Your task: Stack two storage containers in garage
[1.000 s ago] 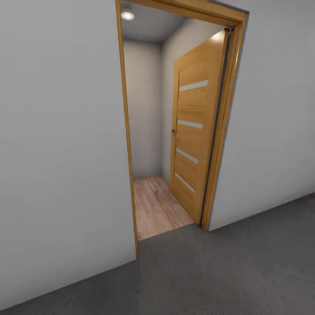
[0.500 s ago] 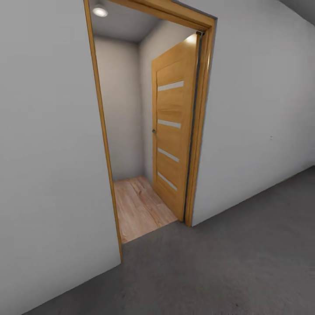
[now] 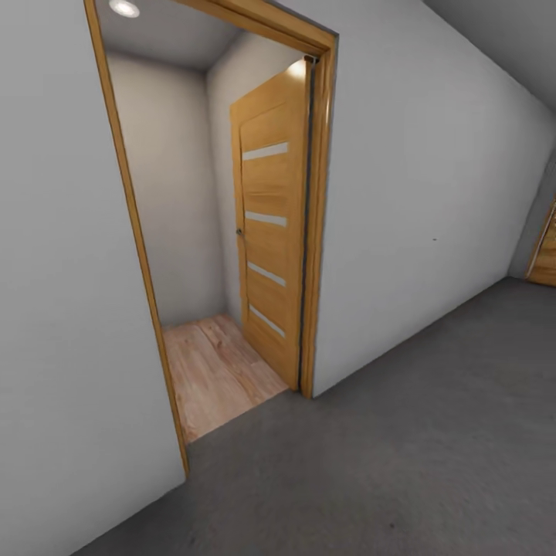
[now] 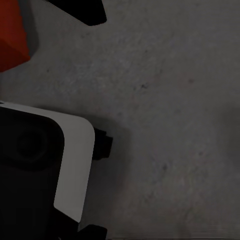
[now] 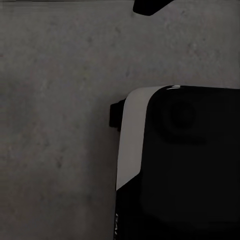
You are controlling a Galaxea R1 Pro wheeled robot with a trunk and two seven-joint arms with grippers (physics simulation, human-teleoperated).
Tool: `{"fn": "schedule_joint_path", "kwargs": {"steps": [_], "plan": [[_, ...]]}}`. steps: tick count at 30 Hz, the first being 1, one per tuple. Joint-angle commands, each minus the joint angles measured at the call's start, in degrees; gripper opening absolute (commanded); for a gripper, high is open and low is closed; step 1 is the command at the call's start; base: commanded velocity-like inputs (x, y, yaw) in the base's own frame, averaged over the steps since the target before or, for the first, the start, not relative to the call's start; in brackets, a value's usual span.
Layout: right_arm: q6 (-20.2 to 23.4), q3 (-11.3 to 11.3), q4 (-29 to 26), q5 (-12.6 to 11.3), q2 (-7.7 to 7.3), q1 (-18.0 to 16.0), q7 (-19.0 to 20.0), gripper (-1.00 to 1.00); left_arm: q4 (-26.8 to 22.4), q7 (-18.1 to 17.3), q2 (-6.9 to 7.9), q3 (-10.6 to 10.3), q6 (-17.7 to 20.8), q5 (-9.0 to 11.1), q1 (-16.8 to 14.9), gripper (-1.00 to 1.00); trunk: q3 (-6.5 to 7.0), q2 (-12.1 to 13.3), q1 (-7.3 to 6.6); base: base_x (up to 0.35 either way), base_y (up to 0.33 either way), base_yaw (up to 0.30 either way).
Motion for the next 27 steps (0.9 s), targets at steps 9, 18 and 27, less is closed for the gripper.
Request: {"fn": "schedule_joint_path", "kwargs": {"steps": [9, 18, 27], "plan": [[-0.11, 0.48, 0.18, -0.46, 0.06, -0.08, -0.03, 1.0, -0.03, 0.0, -0.03, 0.29, 0.12, 0.36, -0.03, 1.0, -0.06, -0.03, 0.03, 0.294, 0.0, -0.023], [0.03, 0.56, 0.17, -0.32, 0.06, -0.09, -0.03, 1.0, -0.03, -0.01, -0.04, 0.29, 0.12, 0.35, -0.03, 1.0, -0.06, -0.03, 0.03, 0.305, 0.0, 0.0], [-0.17, 0.65, 0.09, -0.21, 0.06, -0.09, -0.03, 1.0, -0.03, 0.01, -0.21, 0.29, 0.12, 0.36, -0.03, 1.0, -0.06, -0.03, 0.03, 0.246, 0.0, 0.0]]}}
